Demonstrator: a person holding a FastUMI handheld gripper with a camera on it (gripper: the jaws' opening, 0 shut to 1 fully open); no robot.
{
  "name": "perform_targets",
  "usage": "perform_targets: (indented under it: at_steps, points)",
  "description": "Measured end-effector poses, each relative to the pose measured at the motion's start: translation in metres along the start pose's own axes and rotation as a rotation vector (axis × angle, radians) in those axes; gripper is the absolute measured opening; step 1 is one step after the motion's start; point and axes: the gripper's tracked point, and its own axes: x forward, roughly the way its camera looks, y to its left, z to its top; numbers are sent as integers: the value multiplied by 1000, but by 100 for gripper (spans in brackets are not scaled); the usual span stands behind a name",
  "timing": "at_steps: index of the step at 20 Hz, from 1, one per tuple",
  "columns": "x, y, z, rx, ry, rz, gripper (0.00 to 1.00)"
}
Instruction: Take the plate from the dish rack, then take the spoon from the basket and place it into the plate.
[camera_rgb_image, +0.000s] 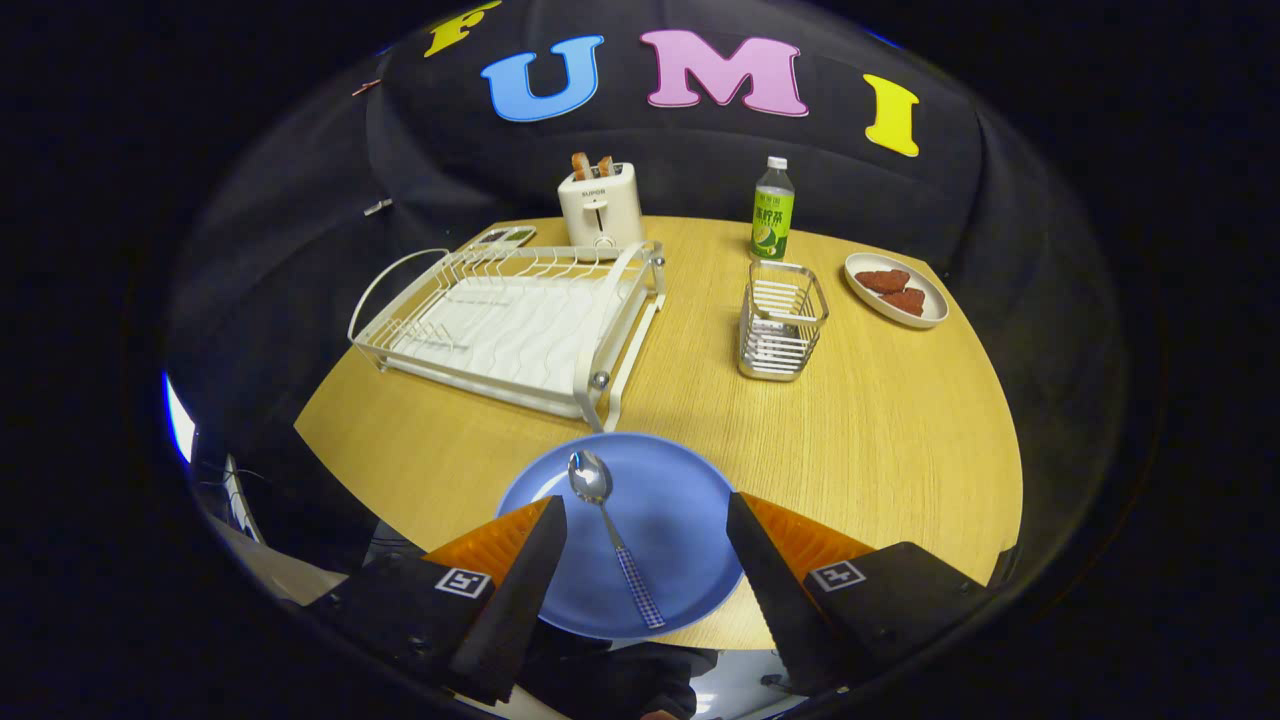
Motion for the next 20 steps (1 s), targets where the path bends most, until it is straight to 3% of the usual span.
perform_targets:
  at_steps: [11,20]
  points:
    - [-78,-13,152,-15,-325,-33,99]
    - [-157,-25,237,-18,-569,-86,99]
